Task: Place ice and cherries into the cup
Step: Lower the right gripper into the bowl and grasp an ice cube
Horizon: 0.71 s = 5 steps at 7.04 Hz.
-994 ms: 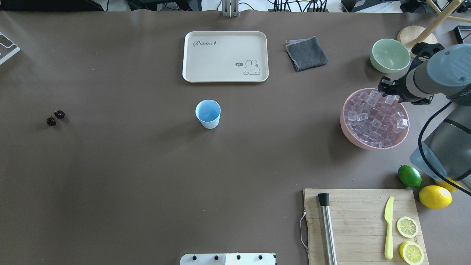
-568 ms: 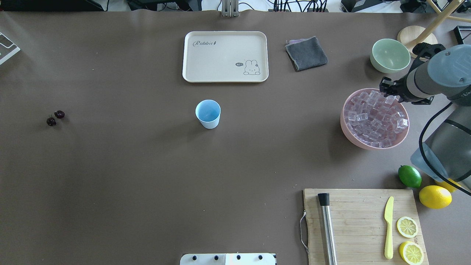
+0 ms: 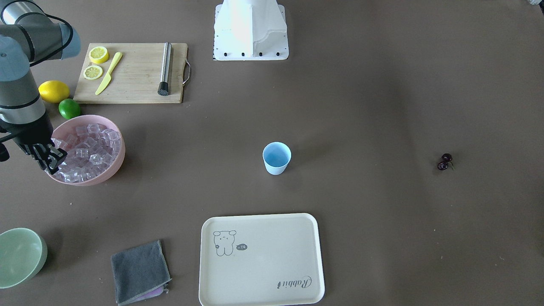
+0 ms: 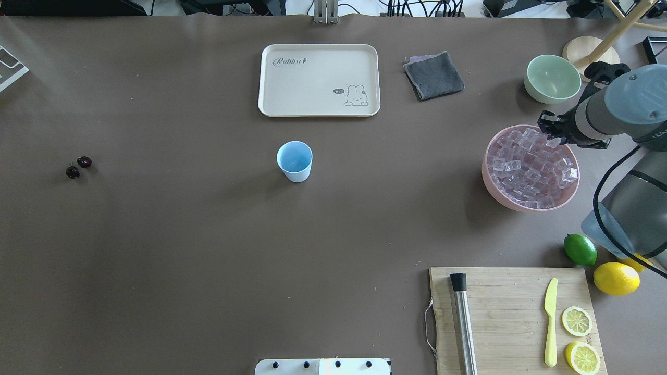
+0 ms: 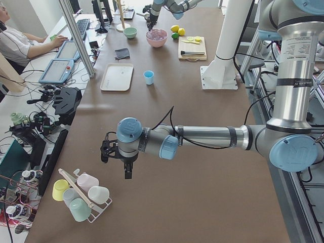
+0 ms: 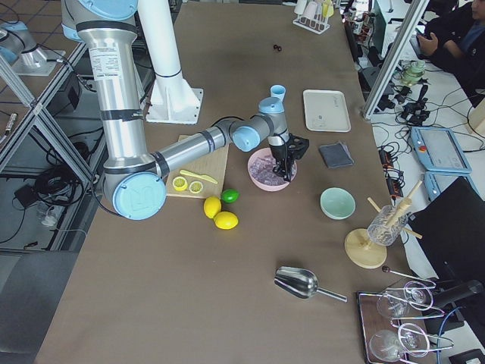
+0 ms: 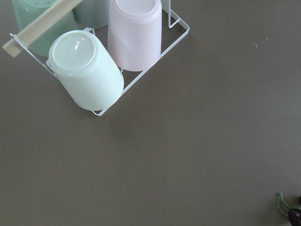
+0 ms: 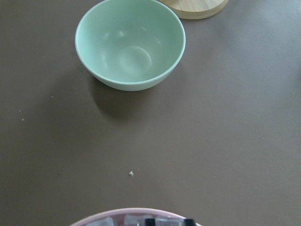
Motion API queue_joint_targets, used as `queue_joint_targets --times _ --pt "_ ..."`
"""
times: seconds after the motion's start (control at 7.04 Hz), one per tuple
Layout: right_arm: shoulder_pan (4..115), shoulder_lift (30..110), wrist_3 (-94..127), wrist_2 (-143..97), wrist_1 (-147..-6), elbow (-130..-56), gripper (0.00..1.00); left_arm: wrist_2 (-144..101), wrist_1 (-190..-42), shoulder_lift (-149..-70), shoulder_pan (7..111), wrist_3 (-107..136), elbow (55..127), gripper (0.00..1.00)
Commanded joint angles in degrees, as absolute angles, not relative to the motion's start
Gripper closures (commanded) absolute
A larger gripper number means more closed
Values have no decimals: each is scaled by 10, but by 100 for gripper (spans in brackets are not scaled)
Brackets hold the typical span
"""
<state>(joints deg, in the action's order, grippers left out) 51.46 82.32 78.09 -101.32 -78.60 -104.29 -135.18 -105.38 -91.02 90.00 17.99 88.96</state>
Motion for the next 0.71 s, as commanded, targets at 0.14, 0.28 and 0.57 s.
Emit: queue_joint_targets --times 0.14,0.28,0.57 --pt "517 824 819 -1000 -787 -1049 100 -1352 -1054 -912 900 184 894 2" --pt "524 824 819 -1001 -788 -1067 100 -1352 -1054 -916 900 184 894 2" --pt "548 815 817 -1007 -841 -1127 100 -1352 -1054 -916 900 185 896 2"
